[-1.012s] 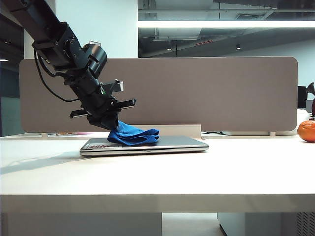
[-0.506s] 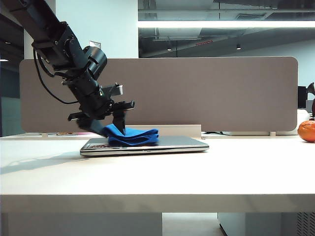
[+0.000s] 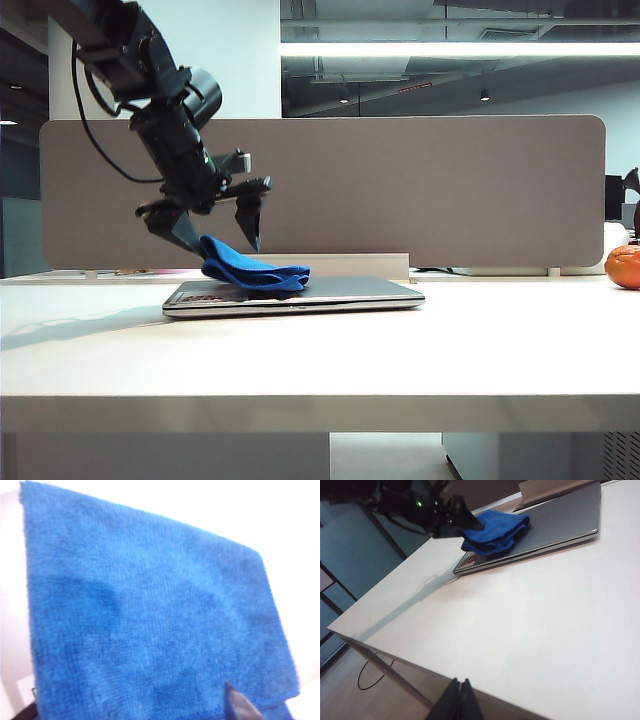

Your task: Pick up the blue rag and put it over the laptop.

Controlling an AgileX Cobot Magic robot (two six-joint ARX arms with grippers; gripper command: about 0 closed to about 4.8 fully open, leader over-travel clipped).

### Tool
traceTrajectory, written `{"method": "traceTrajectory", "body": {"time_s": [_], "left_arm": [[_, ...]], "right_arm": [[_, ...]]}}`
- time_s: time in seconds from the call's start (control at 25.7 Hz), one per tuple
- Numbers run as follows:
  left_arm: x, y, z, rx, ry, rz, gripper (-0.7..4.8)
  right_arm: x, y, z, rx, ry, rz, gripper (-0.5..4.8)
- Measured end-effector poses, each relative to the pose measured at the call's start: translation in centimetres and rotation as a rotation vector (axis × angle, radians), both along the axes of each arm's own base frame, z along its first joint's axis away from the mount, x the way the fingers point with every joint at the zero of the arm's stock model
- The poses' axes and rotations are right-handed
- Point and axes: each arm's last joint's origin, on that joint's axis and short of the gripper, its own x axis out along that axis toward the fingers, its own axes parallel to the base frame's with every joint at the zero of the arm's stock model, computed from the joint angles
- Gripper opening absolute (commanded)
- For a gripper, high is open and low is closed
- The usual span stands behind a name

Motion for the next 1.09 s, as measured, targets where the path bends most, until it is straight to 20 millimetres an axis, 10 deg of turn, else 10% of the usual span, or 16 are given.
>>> {"method": "traceTrajectory", "body": {"time_s": [0.86,1.09], "left_arm": [[-0.2,0.4,1.8,0.161,0.002,0.013,3.97],[-0.9,0.7,1.4,0.189,0.093,0.006,0.39]], "right_arm": [[0.0,0.0,0.0,0.000,0.000,0.000,0.22],[0.0,0.0,0.0,0.000,0.000,0.000,0.22]]}}
